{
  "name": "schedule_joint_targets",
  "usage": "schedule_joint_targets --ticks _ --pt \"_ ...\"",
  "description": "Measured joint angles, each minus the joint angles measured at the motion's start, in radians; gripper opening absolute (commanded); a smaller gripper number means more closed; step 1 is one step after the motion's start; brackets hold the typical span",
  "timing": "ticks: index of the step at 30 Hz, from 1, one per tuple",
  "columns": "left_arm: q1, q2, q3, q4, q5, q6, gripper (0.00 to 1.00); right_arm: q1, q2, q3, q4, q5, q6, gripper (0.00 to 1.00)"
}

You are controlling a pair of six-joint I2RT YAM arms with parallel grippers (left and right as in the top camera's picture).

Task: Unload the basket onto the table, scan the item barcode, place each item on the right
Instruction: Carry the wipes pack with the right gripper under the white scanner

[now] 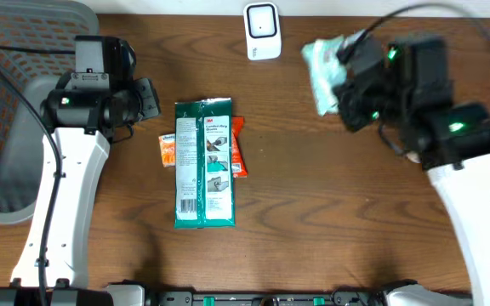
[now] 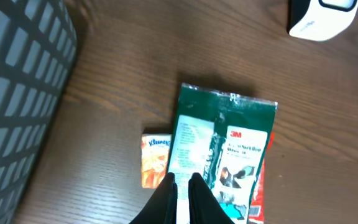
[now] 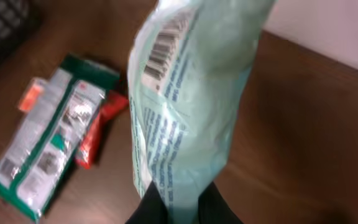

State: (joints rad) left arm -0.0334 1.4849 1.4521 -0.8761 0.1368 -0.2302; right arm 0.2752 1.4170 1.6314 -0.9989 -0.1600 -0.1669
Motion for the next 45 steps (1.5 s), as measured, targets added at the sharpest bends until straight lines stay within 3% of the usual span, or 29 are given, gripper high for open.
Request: schedule_joint_targets --ticks 2,5,6,8,9,11,15,20,27,31,45 --pt "0.0 0.0 0.0 -0.002 0.003 0.0 0.1 0.011 0.063 0.194 -0.076 0.073 0.001 0.01" --pt "0.0 0.0 0.0 -0.002 0.008 -0.001 0.25 0.036 0.22 0.473 -0.154 0.17 -0.026 0.01" --pt "0.0 0.0 0.0 -0.001 0.01 0.003 0.43 0.048 0.26 0.527 -0.161 0.195 -0.038 0.01" --pt "0.0 0.0 0.0 0.0 0.014 0.005 0.55 0.095 0.388 0.636 -0.129 0.289 -0.101 0.01" --pt "0.0 0.0 -0.001 -0.002 0.014 0.002 0.68 0.118 0.436 0.661 -0.063 0.341 -0.142 0.01" --pt "0.0 0.0 -0.002 -0.002 0.015 0.007 0.8 0.162 0.525 0.678 0.034 0.434 -0.238 0.01" --pt "0.0 0.0 -0.005 -0.005 0.014 0.01 0.81 0.21 0.702 0.678 0.203 0.564 -0.43 0.01" --pt "0.0 0.0 -0.005 -0.005 0.014 0.01 0.81 0.209 0.845 0.678 0.326 0.653 -0.563 0.01" --pt "0.0 0.0 -0.005 -0.005 0.014 0.01 0.81 0.21 1.046 0.679 0.669 0.856 -0.811 0.01" --pt "0.0 0.0 -0.005 -0.006 0.014 0.01 0.82 0.21 1.135 0.679 0.779 0.956 -0.946 0.01" --pt "0.0 0.0 -0.005 -0.006 0.014 0.01 0.82 0.238 1.283 0.679 0.939 1.092 -1.126 0.01"
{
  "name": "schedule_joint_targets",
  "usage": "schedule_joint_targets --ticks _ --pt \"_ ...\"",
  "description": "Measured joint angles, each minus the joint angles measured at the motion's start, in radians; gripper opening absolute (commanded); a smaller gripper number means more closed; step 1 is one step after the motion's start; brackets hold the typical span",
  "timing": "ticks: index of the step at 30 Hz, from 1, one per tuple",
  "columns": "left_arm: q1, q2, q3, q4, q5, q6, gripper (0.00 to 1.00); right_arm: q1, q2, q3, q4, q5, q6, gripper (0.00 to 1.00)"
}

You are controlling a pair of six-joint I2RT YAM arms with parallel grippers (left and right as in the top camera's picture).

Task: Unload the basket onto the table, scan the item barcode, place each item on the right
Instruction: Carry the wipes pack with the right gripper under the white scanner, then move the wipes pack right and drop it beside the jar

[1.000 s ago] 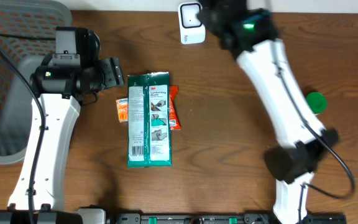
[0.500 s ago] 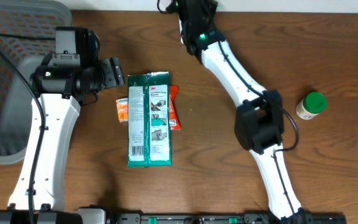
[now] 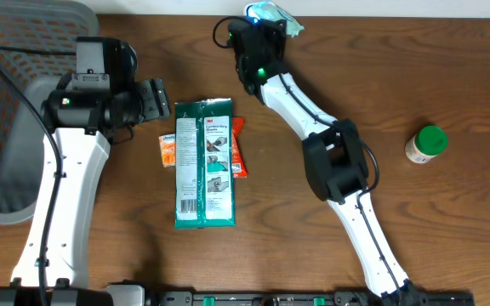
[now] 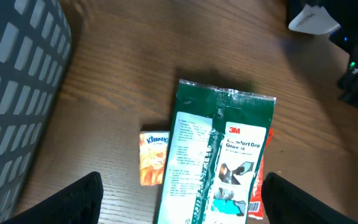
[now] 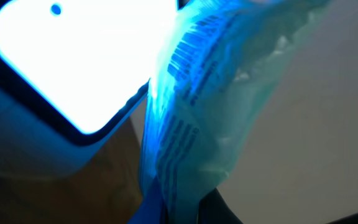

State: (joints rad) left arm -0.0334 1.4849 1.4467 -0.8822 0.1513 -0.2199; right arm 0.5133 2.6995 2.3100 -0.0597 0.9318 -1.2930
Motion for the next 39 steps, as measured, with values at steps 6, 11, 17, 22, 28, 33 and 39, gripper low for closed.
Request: schedule_joint_targets --ticks 6,11,17,22,28,33,39 --pt "0.0 0.0 0.0 0.0 0.0 0.0 0.82 0.006 0.032 -0.001 0.399 0.08 -0.227 0.01" --pt "0.0 0.0 0.0 0.0 0.0 0.0 0.82 0.007 0.032 0.001 0.345 0.109 -0.247 0.01" --pt "0.0 0.0 0.0 0.0 0.0 0.0 0.82 0.021 -0.062 -0.001 -0.119 0.048 -0.064 0.01" --pt "0.0 0.0 -0.001 0.001 0.0 0.0 0.82 0.021 -0.331 -0.005 -0.7 -0.163 0.299 0.01" --pt "0.0 0.0 -0.001 0.001 0.0 0.0 0.82 -0.038 -0.657 0.017 -1.12 -0.486 0.772 0.02" --pt "0.0 0.0 -0.001 0.001 0.0 0.0 0.82 -0.239 -0.711 0.022 -1.329 -0.774 1.064 0.01" --pt "0.0 0.0 -0.001 0.0 0.0 0.0 0.82 -0.489 -0.663 -0.093 -1.32 -1.005 1.181 0.01"
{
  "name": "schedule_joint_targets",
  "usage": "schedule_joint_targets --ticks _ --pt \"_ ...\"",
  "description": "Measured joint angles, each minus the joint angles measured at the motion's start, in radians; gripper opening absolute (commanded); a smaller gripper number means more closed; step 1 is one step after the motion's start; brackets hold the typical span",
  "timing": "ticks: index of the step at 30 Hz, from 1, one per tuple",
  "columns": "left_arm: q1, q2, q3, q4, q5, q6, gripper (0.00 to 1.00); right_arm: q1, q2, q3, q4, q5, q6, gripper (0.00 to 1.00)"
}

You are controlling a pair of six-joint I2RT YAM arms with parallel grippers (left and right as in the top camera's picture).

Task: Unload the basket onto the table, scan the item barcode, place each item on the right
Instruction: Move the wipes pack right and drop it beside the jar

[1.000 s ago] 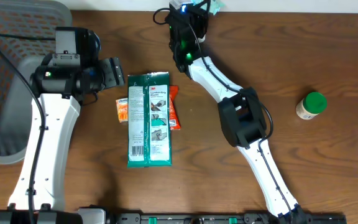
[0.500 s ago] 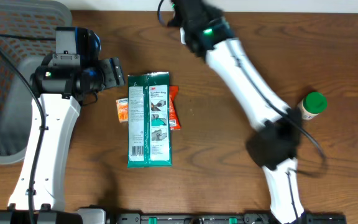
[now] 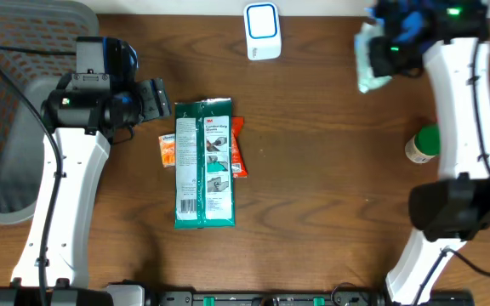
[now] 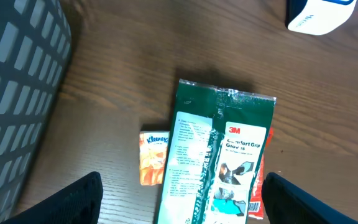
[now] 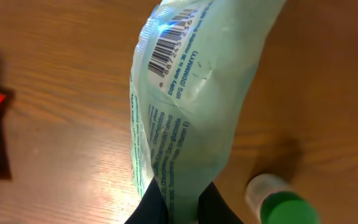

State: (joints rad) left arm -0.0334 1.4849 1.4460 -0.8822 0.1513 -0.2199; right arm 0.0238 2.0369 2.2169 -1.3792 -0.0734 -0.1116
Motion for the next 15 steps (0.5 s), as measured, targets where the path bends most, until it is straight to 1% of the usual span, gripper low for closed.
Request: schedule_joint_targets --ticks 1,4,8,10,11,12,14,15 --pt "0.0 0.0 0.0 0.001 0.0 0.0 0.82 -0.055 0.01 -0.049 0.038 -0.037 0.011 0.01" --pt "0.0 0.0 0.0 0.0 0.0 0.0 0.82 -0.145 0.023 -0.176 0.136 -0.092 0.032 0.01" --pt "0.0 0.0 0.0 0.0 0.0 0.0 0.82 -0.223 0.027 -0.364 0.313 -0.13 0.059 0.01" --pt "0.0 0.0 0.0 0.0 0.0 0.0 0.82 -0.258 0.029 -0.447 0.383 -0.139 0.068 0.07" --pt "0.0 0.0 0.0 0.0 0.0 0.0 0.82 -0.276 0.029 -0.495 0.438 -0.142 0.073 0.14" --pt "0.0 0.0 0.0 0.0 0.0 0.0 0.82 -0.286 0.029 -0.521 0.462 -0.142 0.075 0.17" --pt "0.0 0.0 0.0 0.0 0.0 0.0 0.82 -0.299 0.031 -0.574 0.516 -0.145 0.079 0.4" --pt "0.0 0.0 0.0 0.0 0.0 0.0 0.82 -0.301 0.031 -0.587 0.527 -0.146 0.079 0.63"
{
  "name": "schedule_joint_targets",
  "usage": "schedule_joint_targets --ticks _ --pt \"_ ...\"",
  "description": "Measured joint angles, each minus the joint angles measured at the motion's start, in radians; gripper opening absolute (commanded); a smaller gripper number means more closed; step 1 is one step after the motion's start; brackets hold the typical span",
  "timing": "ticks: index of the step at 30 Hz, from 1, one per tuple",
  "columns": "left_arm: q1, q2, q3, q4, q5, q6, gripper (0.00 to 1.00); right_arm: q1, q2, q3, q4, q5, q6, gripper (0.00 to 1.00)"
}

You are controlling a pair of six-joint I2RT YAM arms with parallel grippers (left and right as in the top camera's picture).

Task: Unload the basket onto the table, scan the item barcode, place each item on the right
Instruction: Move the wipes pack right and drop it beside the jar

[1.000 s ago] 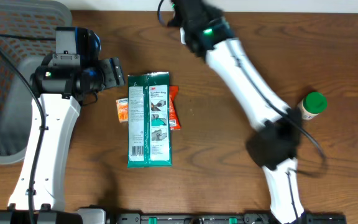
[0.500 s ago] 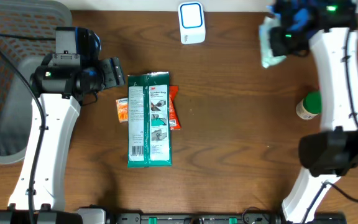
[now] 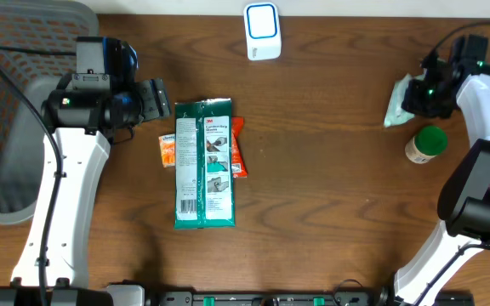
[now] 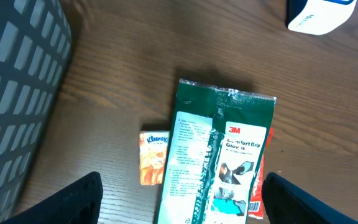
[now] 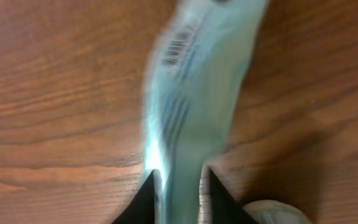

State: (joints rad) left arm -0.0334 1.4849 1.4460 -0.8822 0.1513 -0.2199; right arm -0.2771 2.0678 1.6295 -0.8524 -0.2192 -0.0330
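Observation:
The pale green pouch (image 3: 398, 100) lies low over the table at the far right, beside a green-capped bottle. It is blurred in the right wrist view, pouch (image 5: 188, 118), barcode end away from the camera. My right gripper (image 3: 417, 93) stands over it, gripper (image 5: 180, 177), with the jaws slightly parted on either side of the pouch's near end. The white scanner (image 3: 262, 31) stands at the back middle, scanner (image 4: 319, 15). My left gripper (image 3: 156, 98) is open wide over the packs at the left, gripper (image 4: 179, 208), holding nothing.
A green 3M pack (image 3: 204, 161) lies left of centre, with an orange Kleenex pack (image 3: 168, 150) and a red pack (image 3: 238, 149) at its sides. The green-capped bottle (image 3: 426, 143) stands right by the pouch. A grey basket (image 3: 7, 110) fills the left edge.
My right gripper has moved with the pouch from the back right to the spot beside the bottle, lower down. Its fingers now stand a little apart. The left arm has not moved.
My right gripper held the pouch up to the right of the scanner while the left gripper was shut. Then the pouch's barcode was in the scanner's blue light and the left gripper was open. Then the pouch was at the back right, now by the bottle.

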Motion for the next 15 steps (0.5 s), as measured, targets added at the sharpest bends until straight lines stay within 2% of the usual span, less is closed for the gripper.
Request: schedule_joint_targets --ticks 2,3,7,11,15 --pt "0.0 0.0 0.0 0.0 0.0 0.0 0.82 0.0 0.0 -0.008 0.008 -0.005 0.005 0.92" --pt "0.0 0.0 0.0 0.0 0.0 0.0 0.82 0.0 0.0 -0.008 0.011 -0.006 0.005 0.99" --pt "0.0 0.0 0.0 0.0 0.0 0.0 0.82 0.0 0.0 0.045 -0.049 -0.013 0.005 0.92" --pt "0.0 0.0 0.0 0.001 0.0 0.0 0.82 0.011 -0.025 0.215 -0.213 -0.019 0.005 0.98" --pt "0.0 0.0 0.0 0.0 0.0 0.0 0.82 0.067 -0.096 0.27 -0.335 -0.081 0.004 0.99"
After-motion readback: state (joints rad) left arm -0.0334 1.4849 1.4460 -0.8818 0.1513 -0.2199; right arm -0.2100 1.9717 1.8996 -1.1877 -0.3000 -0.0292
